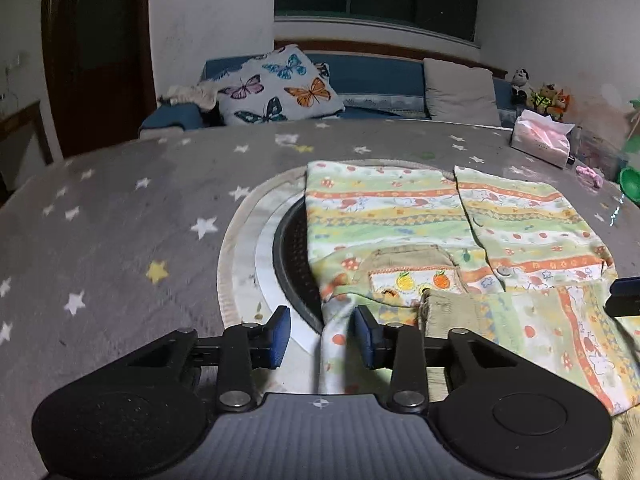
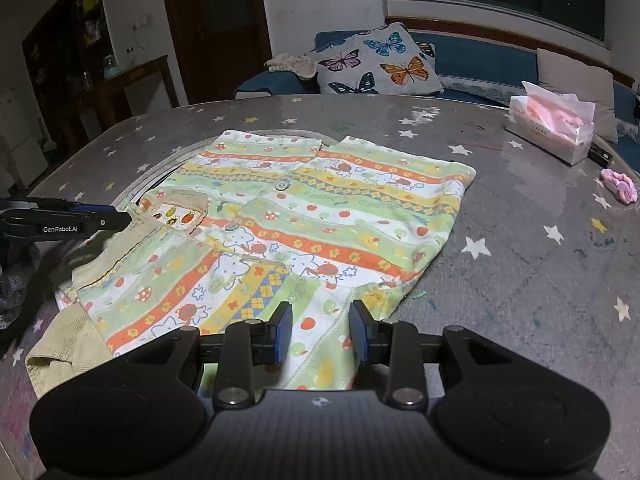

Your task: Fold clothes

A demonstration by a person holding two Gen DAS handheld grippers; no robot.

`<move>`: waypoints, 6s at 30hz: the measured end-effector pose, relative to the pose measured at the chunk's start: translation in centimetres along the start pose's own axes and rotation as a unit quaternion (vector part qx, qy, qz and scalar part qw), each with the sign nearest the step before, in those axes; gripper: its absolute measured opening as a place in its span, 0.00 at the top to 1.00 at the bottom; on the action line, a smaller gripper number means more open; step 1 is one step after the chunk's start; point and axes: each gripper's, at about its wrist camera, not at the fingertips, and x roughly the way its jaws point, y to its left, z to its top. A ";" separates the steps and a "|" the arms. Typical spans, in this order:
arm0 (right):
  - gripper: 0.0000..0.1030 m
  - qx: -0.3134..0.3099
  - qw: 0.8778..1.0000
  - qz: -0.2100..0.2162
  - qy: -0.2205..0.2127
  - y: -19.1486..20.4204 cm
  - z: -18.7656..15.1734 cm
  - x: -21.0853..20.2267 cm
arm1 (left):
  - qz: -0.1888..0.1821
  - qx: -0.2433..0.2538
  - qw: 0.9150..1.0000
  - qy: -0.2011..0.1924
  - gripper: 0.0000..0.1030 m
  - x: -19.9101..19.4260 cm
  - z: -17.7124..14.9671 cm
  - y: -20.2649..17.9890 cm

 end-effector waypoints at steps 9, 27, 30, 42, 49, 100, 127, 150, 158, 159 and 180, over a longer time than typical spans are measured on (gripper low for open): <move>0.62 -0.015 1.000 0.005 -0.005 0.9 0.4 0.3 | 0.021 0.032 0.999 -0.007 0.56 0.1 0.1 -0.5; 0.48 -0.168 0.985 0.029 0.001 7.0 -3.7 -3.4 | 0.030 0.353 0.931 -0.092 0.25 -9.9 -7.8 -6.8; 0.48 -0.180 0.983 0.030 0.002 7.3 -4.4 -4.1 | 0.032 0.386 0.918 -0.088 0.25 -10.5 -9.2 -6.7; 0.45 -0.204 0.978 0.032 0.006 8.0 -5.8 -5.6 | -0.040 0.435 0.892 -0.121 0.30 -10.1 -11.1 -10.7; 0.43 -0.238 0.971 0.038 -0.002 8.8 -6.3 -6.0 | -0.097 0.364 0.919 -0.117 0.80 -9.3 -7.9 -11.4; 0.93 -0.139 0.980 0.112 -0.088 9.1 -2.8 -16.0 | -0.076 0.270 0.953 -0.115 0.93 -19.4 -6.2 -6.3; 0.79 -0.031 0.999 -0.011 -0.034 -0.4 4.8 1.2 | -0.009 0.175 0.985 0.003 0.70 2.2 2.5 -4.6; 0.85 0.002 0.999 0.003 -0.042 -2.3 2.0 -0.9 | -0.099 0.181 0.979 0.007 0.54 0.0 3.9 -10.4; 0.87 -0.029 0.999 0.036 -0.006 0.1 3.6 4.1 | -0.099 0.172 0.980 0.026 0.54 3.2 4.0 -11.2; 0.87 -0.030 0.999 0.034 -0.009 0.1 3.8 4.4 | -0.096 0.171 0.980 0.025 0.54 3.3 4.0 -11.1; 0.88 0.013 1.000 0.001 -0.022 -1.6 -1.8 -2.3 | -0.070 0.168 0.983 -0.002 0.52 -2.3 -0.4 -10.9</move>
